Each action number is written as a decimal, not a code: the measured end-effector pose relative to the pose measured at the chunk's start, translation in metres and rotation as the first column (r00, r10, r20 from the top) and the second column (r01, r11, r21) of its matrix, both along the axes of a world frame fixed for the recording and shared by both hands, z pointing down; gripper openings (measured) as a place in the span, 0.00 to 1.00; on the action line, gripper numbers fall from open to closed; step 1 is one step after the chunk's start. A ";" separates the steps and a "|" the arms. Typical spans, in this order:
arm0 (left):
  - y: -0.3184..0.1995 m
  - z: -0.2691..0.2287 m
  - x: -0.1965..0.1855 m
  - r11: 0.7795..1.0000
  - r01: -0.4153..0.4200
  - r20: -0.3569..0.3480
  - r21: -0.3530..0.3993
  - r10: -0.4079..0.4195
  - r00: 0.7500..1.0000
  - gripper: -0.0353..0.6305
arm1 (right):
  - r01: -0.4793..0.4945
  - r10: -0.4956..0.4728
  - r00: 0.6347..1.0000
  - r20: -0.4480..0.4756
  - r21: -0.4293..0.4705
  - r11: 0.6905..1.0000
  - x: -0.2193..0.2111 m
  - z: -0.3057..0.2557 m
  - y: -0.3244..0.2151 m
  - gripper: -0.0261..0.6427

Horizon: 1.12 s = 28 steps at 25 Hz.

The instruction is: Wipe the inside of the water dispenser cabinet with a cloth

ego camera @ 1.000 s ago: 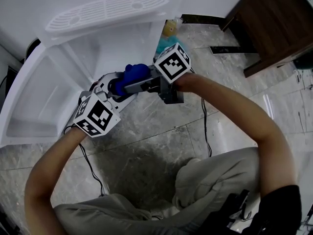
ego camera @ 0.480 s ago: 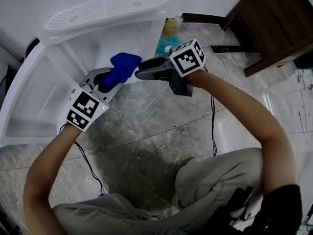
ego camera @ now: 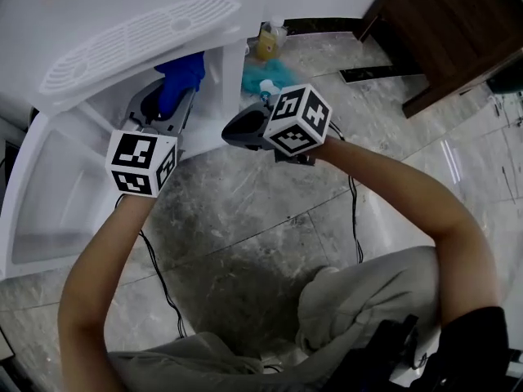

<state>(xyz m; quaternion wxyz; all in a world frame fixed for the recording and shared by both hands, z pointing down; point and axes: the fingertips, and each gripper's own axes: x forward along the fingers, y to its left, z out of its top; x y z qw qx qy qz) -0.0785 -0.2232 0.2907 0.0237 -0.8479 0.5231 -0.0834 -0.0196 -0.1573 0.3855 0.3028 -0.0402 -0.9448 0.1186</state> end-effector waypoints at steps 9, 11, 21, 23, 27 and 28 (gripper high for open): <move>-0.069 -0.053 -0.003 0.940 0.258 -0.294 0.222 -0.188 0.937 0.25 | 0.041 -0.044 0.996 -0.080 -0.047 0.998 0.011 0.042 0.020 0.04; -0.076 -0.057 0.000 0.932 0.270 -0.314 0.242 -0.188 0.931 0.25 | 0.059 -0.065 0.993 -0.094 -0.059 0.996 0.020 0.048 0.030 0.04; -0.126 -0.061 -0.022 0.907 0.326 -0.275 0.268 -0.252 0.928 0.25 | 0.067 -0.075 0.991 -0.107 -0.077 0.995 0.050 0.054 0.051 0.04; -0.130 -0.061 -0.022 0.910 0.308 -0.252 0.277 -0.241 0.937 0.25 | 0.079 -0.088 0.990 -0.112 -0.085 0.993 0.050 0.056 0.055 0.04; -0.123 -0.054 -0.018 0.908 0.308 -0.215 0.285 -0.252 0.943 0.25 | 0.114 -0.127 0.982 -0.143 -0.097 0.989 0.048 0.065 0.064 0.04; -0.117 -0.055 -0.015 0.902 0.313 -0.218 0.297 -0.255 0.942 0.25 | 0.126 -0.141 0.978 -0.152 -0.102 0.987 0.047 0.067 0.066 0.04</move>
